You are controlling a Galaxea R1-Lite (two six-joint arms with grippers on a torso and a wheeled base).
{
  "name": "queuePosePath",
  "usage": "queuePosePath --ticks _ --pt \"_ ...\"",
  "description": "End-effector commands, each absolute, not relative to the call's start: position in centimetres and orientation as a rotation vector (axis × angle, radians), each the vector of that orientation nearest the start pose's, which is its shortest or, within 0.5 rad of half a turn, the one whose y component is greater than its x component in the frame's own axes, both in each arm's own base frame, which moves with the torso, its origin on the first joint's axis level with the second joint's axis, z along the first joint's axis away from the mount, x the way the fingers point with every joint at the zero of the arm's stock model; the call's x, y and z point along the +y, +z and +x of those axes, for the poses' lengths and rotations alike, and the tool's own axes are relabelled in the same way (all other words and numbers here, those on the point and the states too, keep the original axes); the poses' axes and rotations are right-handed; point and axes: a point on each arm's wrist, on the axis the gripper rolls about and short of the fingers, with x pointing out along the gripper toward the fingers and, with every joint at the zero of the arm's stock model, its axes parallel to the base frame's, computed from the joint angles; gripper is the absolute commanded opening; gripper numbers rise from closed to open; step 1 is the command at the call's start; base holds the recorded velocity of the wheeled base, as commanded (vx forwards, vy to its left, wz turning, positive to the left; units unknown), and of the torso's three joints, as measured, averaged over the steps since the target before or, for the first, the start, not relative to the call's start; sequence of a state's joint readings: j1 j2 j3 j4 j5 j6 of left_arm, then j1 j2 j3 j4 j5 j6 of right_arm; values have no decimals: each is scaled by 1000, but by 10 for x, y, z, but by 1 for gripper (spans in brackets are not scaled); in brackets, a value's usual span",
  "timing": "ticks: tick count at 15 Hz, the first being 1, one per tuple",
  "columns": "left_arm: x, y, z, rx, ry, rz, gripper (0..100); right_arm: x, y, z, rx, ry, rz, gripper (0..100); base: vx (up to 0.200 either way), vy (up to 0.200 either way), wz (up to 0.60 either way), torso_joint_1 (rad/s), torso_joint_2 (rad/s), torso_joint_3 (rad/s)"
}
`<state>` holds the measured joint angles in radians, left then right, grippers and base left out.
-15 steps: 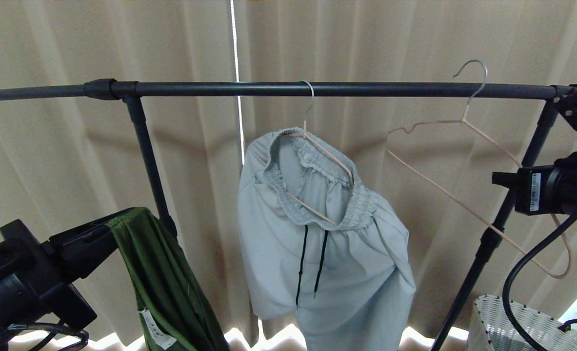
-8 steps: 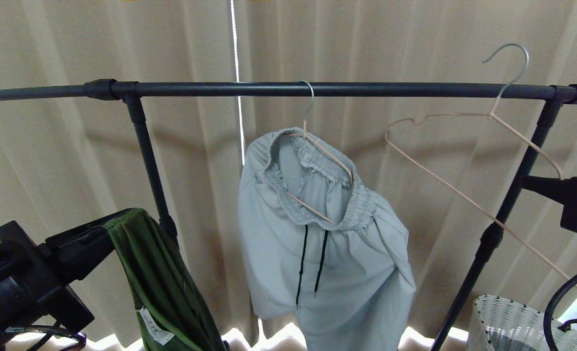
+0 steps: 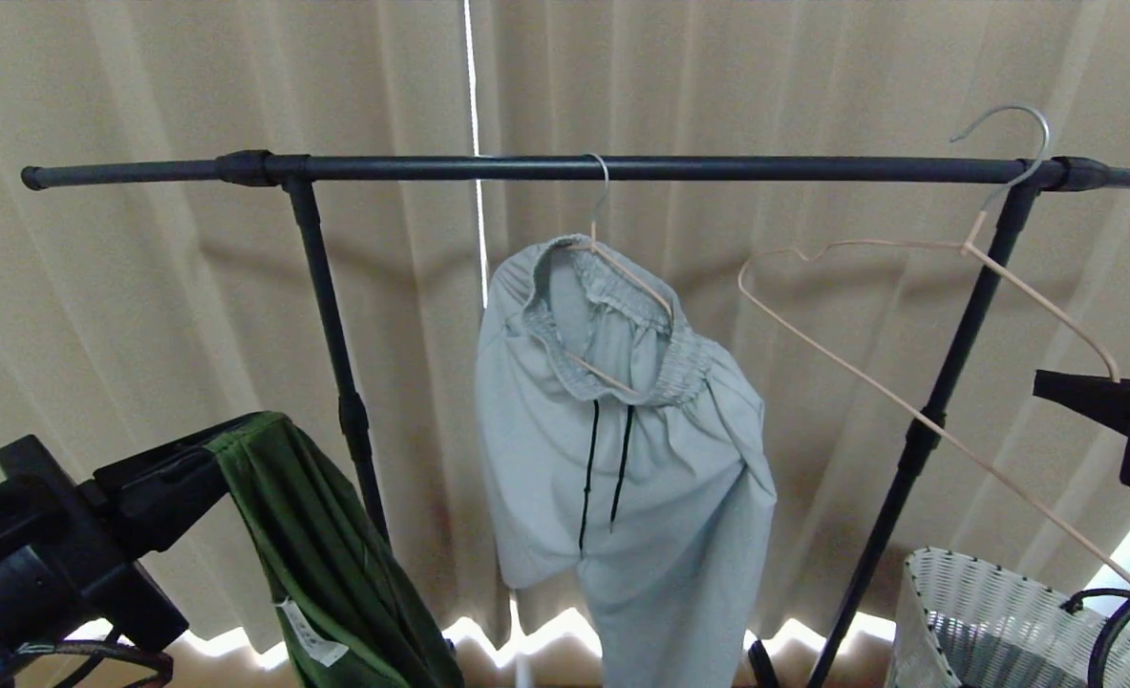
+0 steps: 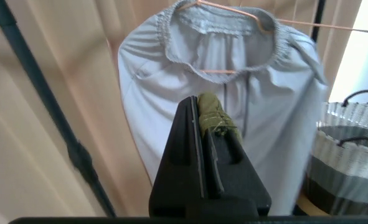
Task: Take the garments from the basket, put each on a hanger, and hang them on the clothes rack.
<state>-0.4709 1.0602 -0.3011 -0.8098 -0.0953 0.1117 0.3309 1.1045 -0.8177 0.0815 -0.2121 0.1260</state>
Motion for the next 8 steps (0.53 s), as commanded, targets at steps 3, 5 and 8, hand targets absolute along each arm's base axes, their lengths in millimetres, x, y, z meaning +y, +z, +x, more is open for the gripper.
queuePosePath --ticks 3,5,8 --pt "-63 200 119 -74 -560 101 0 44 248 142 383 100 22 0 -200 0 0 -2 5 2" --pt "-63 195 119 -55 -561 106 0 45 235 143 386 124 27 0 -200 0 0 10 2 2" --pt "-67 196 128 -38 -559 116 0 48 226 144 346 169 37 0 -67 0 0 2 1 1"
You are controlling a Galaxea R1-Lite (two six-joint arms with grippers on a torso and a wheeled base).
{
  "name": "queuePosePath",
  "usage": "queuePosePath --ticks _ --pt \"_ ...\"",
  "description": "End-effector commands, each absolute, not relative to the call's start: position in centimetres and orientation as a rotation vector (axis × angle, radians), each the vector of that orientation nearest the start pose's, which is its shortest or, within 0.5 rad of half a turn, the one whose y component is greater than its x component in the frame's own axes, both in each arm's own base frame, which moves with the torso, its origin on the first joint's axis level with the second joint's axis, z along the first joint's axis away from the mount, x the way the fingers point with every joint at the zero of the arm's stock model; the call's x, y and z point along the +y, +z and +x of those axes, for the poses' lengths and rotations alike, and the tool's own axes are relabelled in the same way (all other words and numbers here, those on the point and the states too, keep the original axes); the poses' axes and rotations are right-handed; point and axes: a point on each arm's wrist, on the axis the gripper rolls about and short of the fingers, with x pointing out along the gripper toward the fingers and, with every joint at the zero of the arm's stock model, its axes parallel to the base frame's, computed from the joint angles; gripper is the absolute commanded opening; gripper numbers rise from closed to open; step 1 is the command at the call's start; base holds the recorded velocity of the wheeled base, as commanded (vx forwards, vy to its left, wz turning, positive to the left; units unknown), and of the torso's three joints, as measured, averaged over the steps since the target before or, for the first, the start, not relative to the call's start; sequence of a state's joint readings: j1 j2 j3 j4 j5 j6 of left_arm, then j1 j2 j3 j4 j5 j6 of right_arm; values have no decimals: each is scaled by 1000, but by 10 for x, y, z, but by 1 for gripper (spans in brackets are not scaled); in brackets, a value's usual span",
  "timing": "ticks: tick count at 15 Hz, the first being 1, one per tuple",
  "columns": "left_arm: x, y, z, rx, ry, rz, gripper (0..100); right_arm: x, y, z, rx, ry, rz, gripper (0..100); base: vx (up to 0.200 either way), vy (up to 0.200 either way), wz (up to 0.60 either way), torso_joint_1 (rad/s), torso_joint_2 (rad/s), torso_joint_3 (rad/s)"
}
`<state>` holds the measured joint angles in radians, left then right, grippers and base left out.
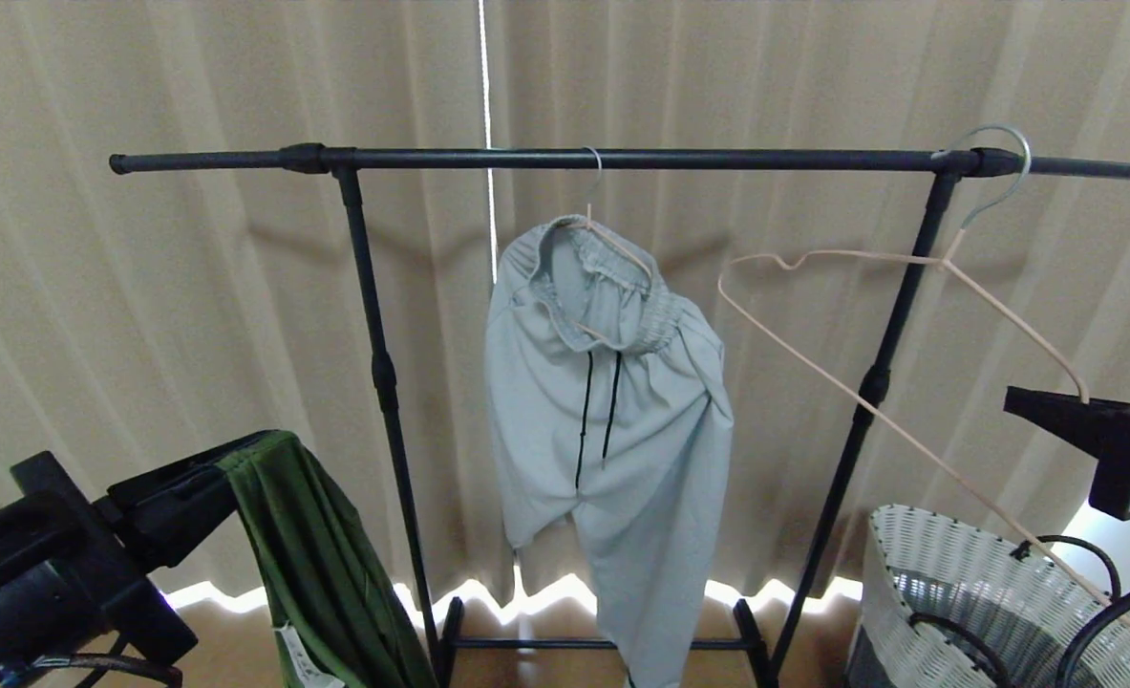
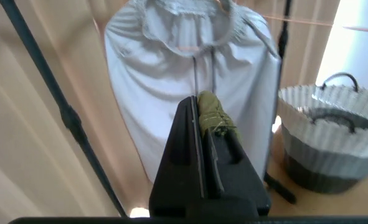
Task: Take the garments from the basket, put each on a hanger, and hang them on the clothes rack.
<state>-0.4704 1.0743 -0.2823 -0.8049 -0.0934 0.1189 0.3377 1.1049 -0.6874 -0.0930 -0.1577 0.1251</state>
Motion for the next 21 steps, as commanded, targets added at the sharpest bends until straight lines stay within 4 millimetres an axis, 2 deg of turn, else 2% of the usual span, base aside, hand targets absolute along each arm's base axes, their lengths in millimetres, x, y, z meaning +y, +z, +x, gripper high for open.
queuePosePath --ticks 1,4,7,9,11,13,14,16,21 --pt "-70 205 136 -56 -535 126 0 51 226 143 333 199 39 0 0 0 0 0 0 0" --pt "-77 224 155 -1 -406 206 0 61 236 136 262 291 47 0 0 0 0 0 0 0" --pt "-81 263 157 158 -365 242 0 77 239 133 226 452 43 0 0 0 0 0 0 0" --pt "-79 289 152 244 -350 245 0 89 227 131 281 548 22 0 0 0 0 0 0 0" --pt "-83 305 154 331 -353 227 0 101 215 132 342 628 4 0 0 0 0 0 0 0" --pt "-93 312 162 350 -351 167 0 109 210 134 371 687 -3 0 0 0 0 0 0 0" --pt "-106 313 173 365 -316 122 0 118 207 136 355 749 3 0 0 0 0 0 0 0" --pt "-116 307 183 388 -251 122 0 127 207 137 318 800 14 0 0 0 0 0 0 0" --pt "-121 297 195 399 -121 158 0 129 206 129 302 891 29 0 0 0 0 0 0 0"
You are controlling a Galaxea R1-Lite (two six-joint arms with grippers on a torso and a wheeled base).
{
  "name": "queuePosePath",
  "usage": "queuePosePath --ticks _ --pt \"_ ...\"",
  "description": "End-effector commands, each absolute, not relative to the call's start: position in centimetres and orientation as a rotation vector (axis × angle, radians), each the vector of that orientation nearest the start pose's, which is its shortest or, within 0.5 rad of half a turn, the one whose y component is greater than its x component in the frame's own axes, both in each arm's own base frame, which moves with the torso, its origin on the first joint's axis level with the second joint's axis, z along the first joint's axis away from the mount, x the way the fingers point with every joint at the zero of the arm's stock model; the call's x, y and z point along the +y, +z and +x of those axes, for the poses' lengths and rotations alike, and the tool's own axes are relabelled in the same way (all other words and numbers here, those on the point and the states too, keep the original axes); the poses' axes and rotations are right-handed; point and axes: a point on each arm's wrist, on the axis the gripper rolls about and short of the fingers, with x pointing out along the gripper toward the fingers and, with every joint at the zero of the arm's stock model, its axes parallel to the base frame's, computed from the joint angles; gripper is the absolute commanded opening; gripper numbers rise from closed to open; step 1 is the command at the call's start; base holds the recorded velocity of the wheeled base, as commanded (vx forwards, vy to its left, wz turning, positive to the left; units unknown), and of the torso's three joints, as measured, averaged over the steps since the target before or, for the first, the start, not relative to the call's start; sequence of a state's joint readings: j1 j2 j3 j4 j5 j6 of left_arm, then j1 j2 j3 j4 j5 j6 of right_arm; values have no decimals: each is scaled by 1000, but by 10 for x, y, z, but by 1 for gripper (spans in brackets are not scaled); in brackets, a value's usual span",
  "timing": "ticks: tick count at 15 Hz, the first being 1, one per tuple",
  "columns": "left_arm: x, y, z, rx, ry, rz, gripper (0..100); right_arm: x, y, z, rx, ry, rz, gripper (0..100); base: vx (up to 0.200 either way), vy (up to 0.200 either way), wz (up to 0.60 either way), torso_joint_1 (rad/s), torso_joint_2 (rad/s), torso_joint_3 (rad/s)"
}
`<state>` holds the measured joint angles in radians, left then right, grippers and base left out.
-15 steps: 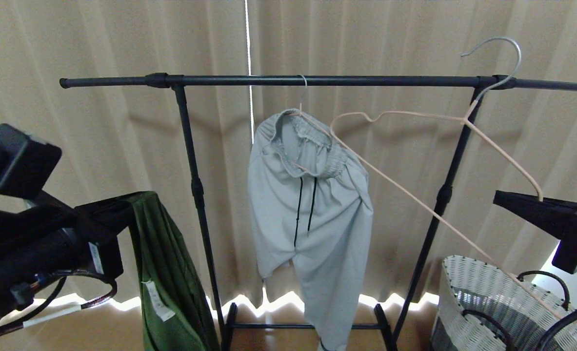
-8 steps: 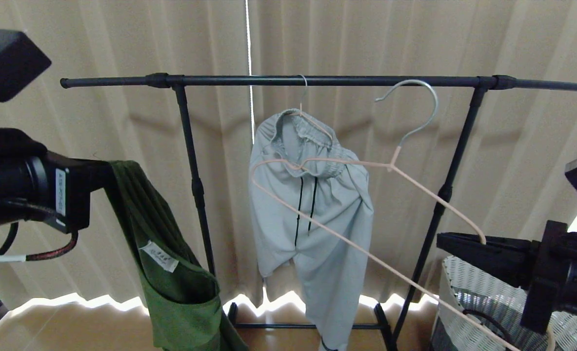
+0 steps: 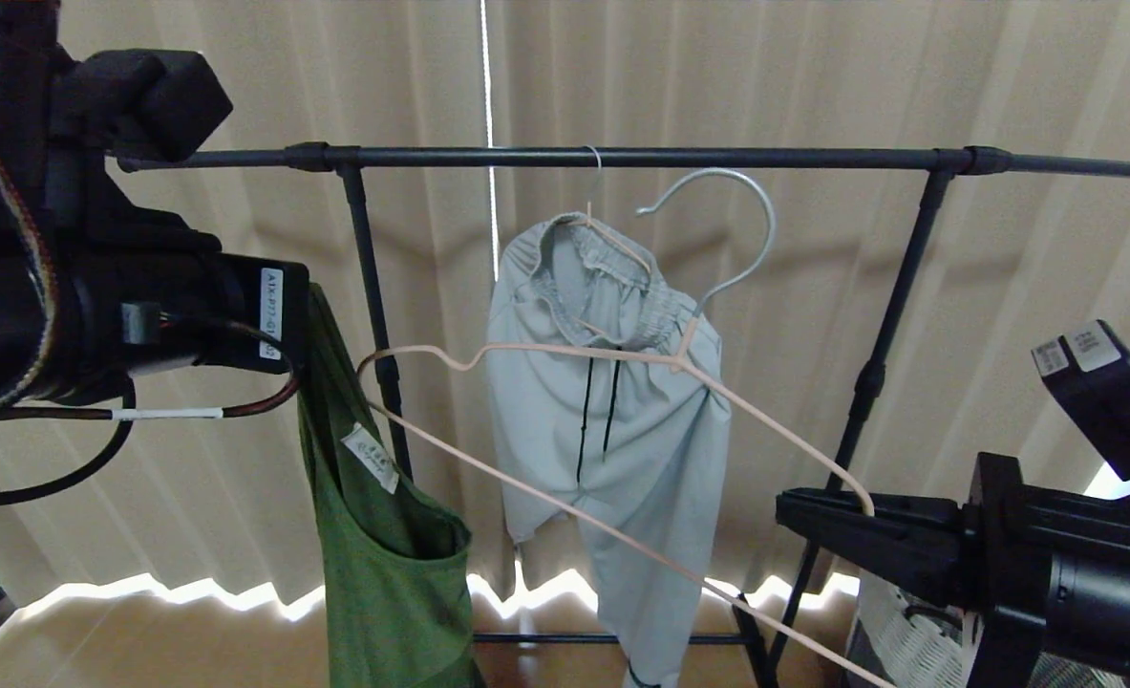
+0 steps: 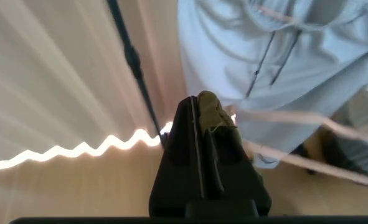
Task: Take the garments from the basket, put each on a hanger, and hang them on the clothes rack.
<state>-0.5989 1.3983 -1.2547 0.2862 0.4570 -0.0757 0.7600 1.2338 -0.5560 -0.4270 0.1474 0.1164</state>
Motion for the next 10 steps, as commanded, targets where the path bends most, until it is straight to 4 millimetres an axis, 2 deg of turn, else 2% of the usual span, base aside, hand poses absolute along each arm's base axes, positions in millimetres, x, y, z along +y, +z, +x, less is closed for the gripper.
queuePosePath --ticks 1,3,7,10 --pt "-122 297 196 396 -120 154 0 128 206 128 295 895 31 0 0 0 0 0 0 0" --pt "-127 296 206 367 -101 151 0 125 202 124 275 927 39 0 0 0 0 0 0 0" --pt "-129 294 209 365 -77 176 0 124 206 123 236 933 52 0 0 0 0 0 0 0" --pt "-120 297 216 337 -31 171 0 122 205 121 231 944 56 0 0 0 0 0 0 0"
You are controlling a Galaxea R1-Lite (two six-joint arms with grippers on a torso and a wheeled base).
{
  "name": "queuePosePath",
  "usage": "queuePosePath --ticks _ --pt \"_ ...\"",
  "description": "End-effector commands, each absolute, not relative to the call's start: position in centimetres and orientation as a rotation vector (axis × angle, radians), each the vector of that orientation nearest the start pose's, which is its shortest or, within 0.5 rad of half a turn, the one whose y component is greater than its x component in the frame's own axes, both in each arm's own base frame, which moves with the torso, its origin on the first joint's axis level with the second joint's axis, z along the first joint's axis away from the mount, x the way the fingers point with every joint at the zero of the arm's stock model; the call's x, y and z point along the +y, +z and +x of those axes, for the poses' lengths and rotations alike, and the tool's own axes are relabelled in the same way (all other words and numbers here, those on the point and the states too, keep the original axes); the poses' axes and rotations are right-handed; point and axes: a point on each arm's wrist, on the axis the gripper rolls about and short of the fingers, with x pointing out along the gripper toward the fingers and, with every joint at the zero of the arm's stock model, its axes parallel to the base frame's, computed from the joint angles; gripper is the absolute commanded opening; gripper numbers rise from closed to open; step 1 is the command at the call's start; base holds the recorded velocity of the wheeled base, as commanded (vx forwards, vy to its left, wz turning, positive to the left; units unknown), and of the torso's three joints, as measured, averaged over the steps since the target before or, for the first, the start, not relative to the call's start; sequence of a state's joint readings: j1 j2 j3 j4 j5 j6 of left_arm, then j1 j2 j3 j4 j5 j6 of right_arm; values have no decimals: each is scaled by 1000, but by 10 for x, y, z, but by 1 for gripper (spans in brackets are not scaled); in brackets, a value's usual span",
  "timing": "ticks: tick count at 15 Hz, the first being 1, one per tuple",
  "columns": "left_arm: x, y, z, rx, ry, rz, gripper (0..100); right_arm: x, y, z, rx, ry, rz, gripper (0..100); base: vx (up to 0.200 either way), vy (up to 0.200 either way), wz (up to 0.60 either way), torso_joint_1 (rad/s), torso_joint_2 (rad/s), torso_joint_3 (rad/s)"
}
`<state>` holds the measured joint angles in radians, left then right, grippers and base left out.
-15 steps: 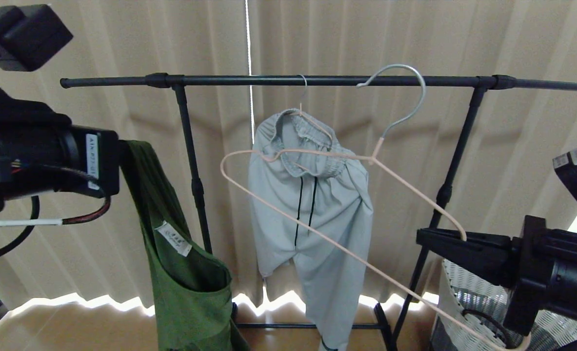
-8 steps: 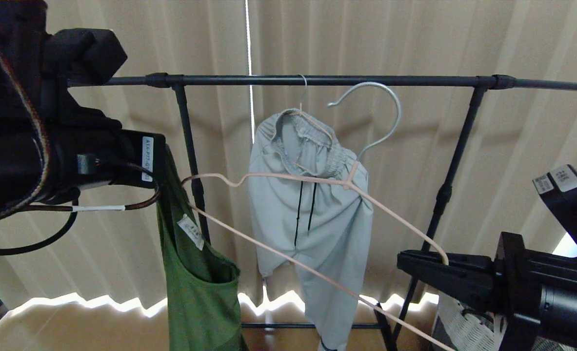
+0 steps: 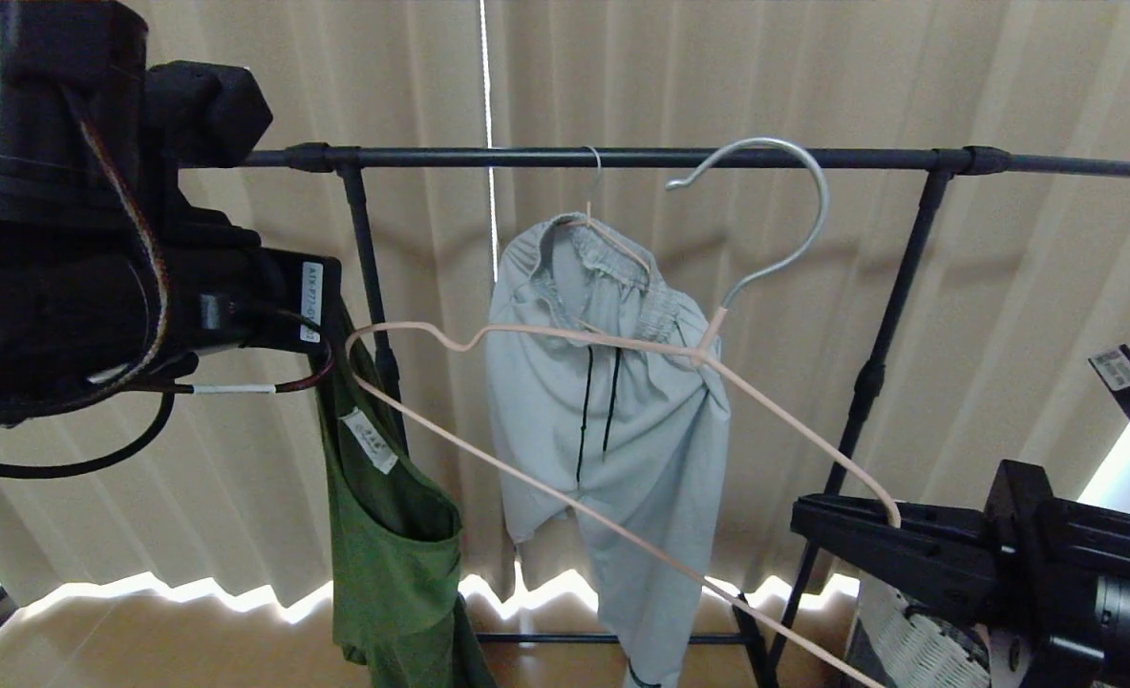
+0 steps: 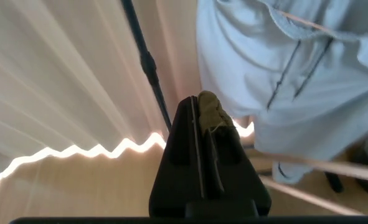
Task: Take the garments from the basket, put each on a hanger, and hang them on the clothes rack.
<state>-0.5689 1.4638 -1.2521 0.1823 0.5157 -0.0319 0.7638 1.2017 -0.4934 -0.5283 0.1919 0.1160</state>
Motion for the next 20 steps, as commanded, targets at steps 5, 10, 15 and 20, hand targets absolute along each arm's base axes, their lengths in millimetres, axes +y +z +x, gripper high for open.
queuePosePath --ticks 5,10,15,20 --pt "-118 301 218 289 -19 132 0 121 200 118 252 990 56 0 0 0 0 0 0 0" --pt "-122 293 193 297 -86 154 0 134 199 134 222 984 61 0 0 0 0 0 0 0" --pt "-121 294 195 294 -62 155 0 144 190 145 245 971 55 0 0 0 0 0 0 0" --pt "-114 293 199 298 -11 159 0 147 197 157 224 874 70 0 0 0 0 0 0 0"
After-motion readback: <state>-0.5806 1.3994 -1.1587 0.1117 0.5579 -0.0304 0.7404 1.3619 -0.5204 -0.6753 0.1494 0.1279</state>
